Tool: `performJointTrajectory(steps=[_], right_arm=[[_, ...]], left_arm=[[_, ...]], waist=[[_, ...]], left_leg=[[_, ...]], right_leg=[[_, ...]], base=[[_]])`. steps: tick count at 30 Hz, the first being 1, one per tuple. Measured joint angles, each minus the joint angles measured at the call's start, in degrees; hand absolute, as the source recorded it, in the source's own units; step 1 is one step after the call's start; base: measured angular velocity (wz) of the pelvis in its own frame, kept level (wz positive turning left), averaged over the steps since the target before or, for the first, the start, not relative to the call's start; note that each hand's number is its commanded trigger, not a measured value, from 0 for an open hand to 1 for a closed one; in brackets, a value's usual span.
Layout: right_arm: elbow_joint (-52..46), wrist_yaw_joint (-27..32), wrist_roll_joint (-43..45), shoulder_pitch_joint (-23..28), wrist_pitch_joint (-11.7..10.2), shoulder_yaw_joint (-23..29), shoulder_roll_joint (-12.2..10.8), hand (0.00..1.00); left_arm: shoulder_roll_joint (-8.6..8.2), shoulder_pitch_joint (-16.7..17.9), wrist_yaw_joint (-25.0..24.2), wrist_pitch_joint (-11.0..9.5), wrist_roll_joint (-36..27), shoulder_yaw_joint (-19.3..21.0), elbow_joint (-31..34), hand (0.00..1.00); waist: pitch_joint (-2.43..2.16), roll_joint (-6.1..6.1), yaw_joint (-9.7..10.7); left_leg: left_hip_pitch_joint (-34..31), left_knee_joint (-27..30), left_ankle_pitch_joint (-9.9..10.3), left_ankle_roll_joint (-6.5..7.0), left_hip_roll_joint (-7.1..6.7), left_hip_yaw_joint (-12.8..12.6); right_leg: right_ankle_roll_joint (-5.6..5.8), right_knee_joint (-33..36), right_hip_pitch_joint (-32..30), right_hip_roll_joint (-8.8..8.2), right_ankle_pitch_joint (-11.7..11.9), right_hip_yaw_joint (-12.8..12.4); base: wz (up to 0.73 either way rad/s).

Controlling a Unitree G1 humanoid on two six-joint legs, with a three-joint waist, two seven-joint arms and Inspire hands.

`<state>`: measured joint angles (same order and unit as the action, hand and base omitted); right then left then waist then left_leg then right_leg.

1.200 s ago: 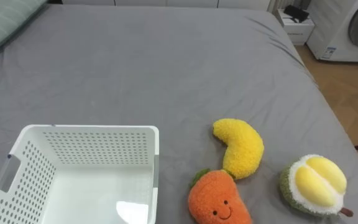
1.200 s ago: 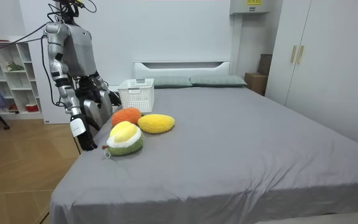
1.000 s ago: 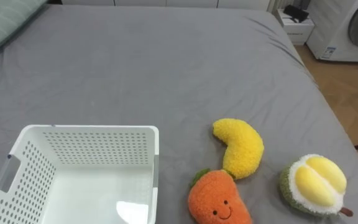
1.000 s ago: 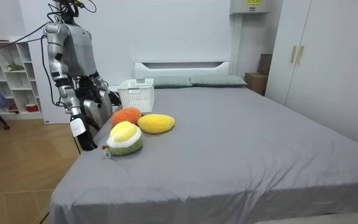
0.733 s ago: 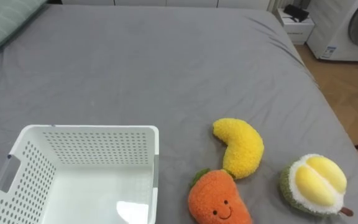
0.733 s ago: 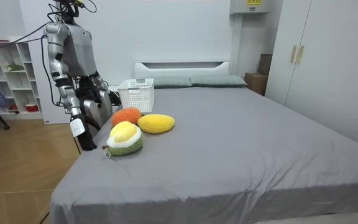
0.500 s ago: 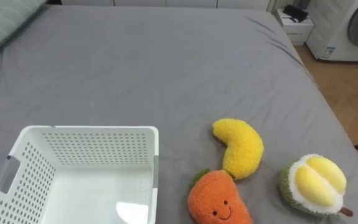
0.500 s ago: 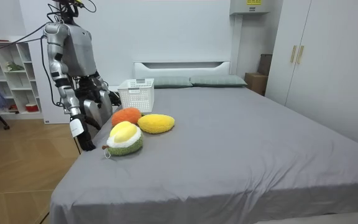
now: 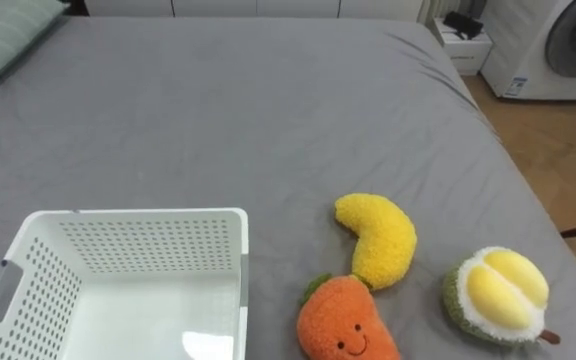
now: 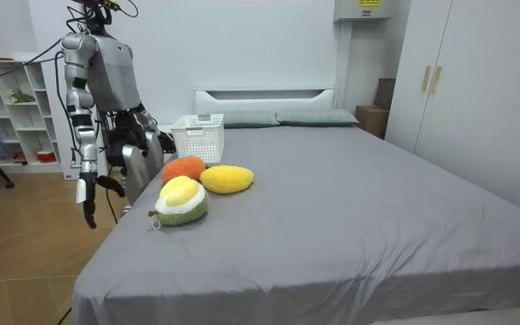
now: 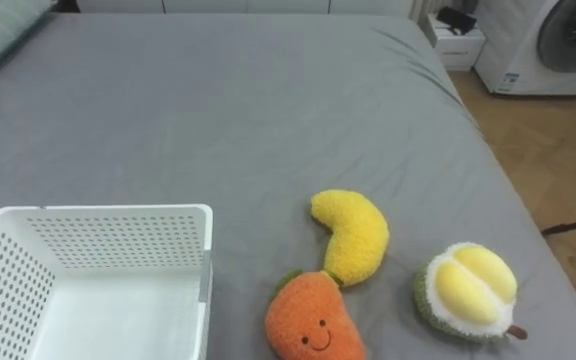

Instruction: Collect toys from the bed

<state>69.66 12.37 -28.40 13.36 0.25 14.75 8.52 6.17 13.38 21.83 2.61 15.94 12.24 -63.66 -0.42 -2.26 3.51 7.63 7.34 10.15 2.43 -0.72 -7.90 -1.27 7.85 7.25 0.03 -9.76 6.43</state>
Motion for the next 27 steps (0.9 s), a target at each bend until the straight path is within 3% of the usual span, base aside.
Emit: performJointTrajectory(steps=[2, 7, 10, 16, 21, 27], right_arm=[[0.5, 1.7, -0.6, 0.4, 1.2, 2.7, 0.1, 0.0], [0.4, 4.3, -0.5, -1.1, 1.2, 4.5, 0.5, 0.0], [-1.4, 5.6, 0.0, -2.2, 1.2, 5.2, 0.8, 0.0], [-10.1, 8.4, 4.2, -4.7, 1.0, 4.1, 2.3, 0.0], [-12.4, 9.6, 7.8, -7.7, -0.6, 2.7, 2.9, 0.0], [-12.5, 9.9, 10.2, -10.7, -1.5, -0.2, 3.0, 0.0]], left_arm=[[0.16, 0.1, 0.0, 0.1, 0.0, 1.1, -0.1, 0.0], [0.29, 0.3, -0.1, 0.0, -0.1, 1.1, -0.1, 0.0], [0.37, 0.4, -0.2, -0.2, -0.1, 1.2, 0.0, 0.0], [0.41, 0.5, -0.2, -0.7, 0.0, 0.9, 0.5, 0.0], [0.54, 0.4, -0.4, -1.5, 0.0, -0.2, 0.5, 0.0], [1.42, -0.1, -1.2, -2.3, 0.1, -1.5, 0.0, 0.0]], waist=[[0.07, -0.2, 0.7], [0.33, -1.33, 0.9], [0.26, -1.93, 0.9], [0.28, -1.71, -0.2], [0.64, -1.19, -1.3], [0.63, -0.75, -2.3]], left_leg=[[-0.1, 0.0, 0.0, 0.0, 0.03, -0.2], [-0.3, 0.1, 0.0, 0.0, 0.21, -1.3], [-0.6, 0.1, 0.0, 0.0, 0.21, -1.5], [-2.2, 0.4, 0.0, -0.01, 0.37, -2.3], [-2.9, 0.3, 0.0, -0.04, 0.37, -2.2], [-3.7, 0.2, 0.0, -0.07, 0.36, -2.2]], right_leg=[[-0.08, 0.5, -0.2, 0.03, -0.2, -0.4], [-0.05, 2.0, -1.6, 0.09, -0.4, -1.2], [-0.18, 2.1, -2.0, 0.14, -0.3, -1.5], [-0.2, 1.9, -3.8, 0.22, 0.1, -1.7], [-0.21, 1.5, -4.2, 0.31, 0.1, -1.6], [-0.21, 0.9, -4.7, 0.38, 0.3, -1.4]], base=[[-0.08], [-0.1], [-0.05], [-0.05], [0.01], [0.01]])
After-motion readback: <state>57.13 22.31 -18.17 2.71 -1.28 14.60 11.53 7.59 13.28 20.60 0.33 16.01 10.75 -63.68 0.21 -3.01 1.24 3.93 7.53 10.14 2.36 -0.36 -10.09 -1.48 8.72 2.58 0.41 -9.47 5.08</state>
